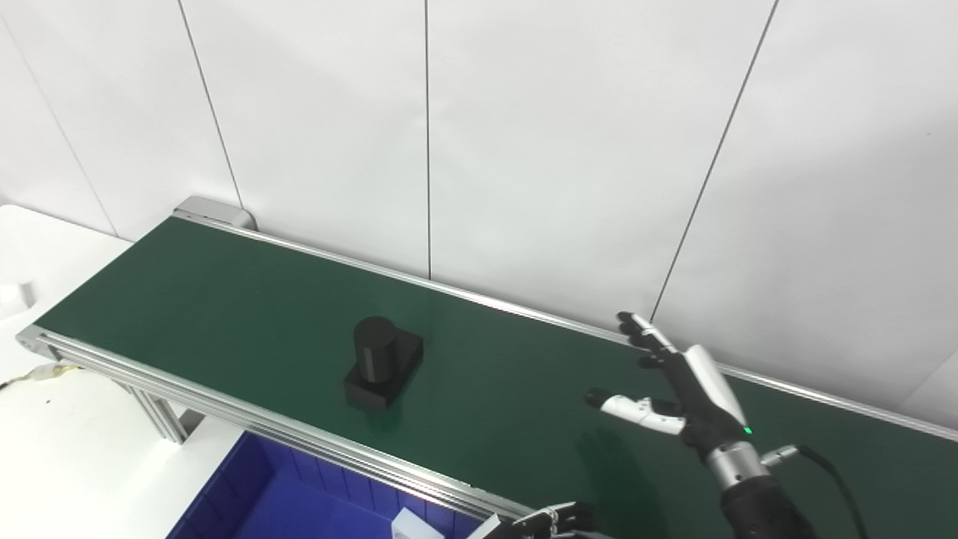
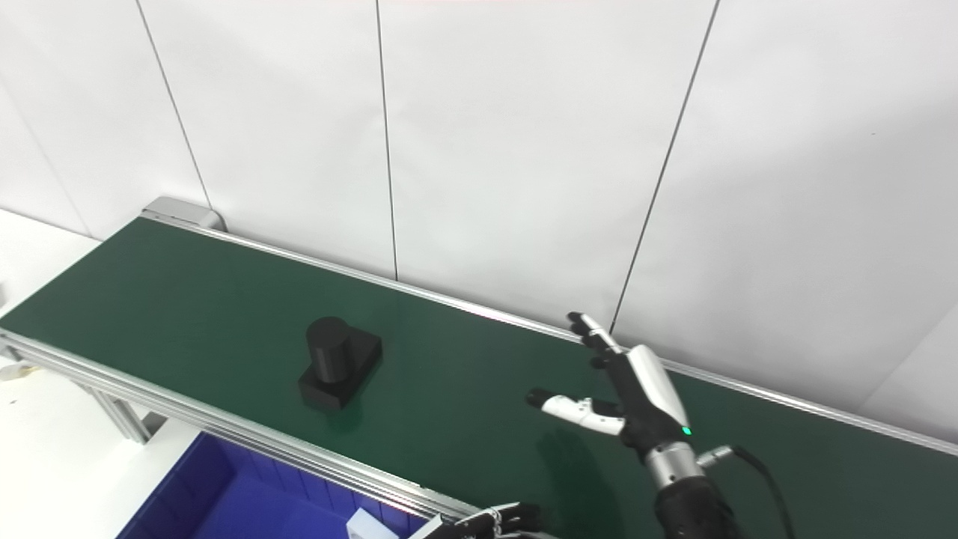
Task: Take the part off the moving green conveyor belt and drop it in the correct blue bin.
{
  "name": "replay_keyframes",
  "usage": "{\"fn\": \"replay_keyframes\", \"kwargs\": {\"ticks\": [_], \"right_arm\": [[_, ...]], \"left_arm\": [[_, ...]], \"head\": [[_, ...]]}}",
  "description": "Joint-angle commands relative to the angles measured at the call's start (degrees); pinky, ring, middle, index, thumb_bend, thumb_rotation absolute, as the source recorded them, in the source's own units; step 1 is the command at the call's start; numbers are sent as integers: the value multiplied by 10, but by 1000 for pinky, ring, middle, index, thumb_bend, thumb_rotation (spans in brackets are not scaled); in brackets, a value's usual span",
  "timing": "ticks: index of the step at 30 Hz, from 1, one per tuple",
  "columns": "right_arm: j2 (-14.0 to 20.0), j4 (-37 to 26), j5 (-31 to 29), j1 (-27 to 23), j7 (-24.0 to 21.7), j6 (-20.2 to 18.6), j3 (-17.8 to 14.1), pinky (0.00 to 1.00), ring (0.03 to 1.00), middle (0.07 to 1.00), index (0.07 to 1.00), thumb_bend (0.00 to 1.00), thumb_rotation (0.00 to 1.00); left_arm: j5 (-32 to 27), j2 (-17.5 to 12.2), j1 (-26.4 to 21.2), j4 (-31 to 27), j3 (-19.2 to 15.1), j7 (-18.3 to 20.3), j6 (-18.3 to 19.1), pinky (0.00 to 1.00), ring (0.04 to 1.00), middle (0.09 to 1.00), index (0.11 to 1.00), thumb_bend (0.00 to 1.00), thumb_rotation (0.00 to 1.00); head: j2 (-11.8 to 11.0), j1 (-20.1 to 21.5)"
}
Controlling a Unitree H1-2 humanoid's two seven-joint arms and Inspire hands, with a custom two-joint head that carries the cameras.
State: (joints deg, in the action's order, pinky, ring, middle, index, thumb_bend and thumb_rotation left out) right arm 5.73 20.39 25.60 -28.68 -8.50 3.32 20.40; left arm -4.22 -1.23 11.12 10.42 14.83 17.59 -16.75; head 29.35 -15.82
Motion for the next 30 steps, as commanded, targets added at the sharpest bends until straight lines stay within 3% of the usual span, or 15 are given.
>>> {"fn": "replay_keyframes", "kwargs": {"ticks": [1,16,30], "right_arm": [[-16,4,2,-33,9,34,7,783,878,898,918,814,626],[-54,52,29,-64,6,40,56,799,893,913,923,804,595],[-96,102,49,-86,13,46,86,785,874,895,913,831,647]], "left_arm": [[5,4,-4,-18,5,1,-15,867,891,896,894,983,370],[8,8,4,-29,14,-1,-10,878,905,915,902,974,370],[23,14,12,-41,26,-11,-1,850,911,934,905,972,375]], "head": [[0,1],[10,-4],[18,-15]]}}
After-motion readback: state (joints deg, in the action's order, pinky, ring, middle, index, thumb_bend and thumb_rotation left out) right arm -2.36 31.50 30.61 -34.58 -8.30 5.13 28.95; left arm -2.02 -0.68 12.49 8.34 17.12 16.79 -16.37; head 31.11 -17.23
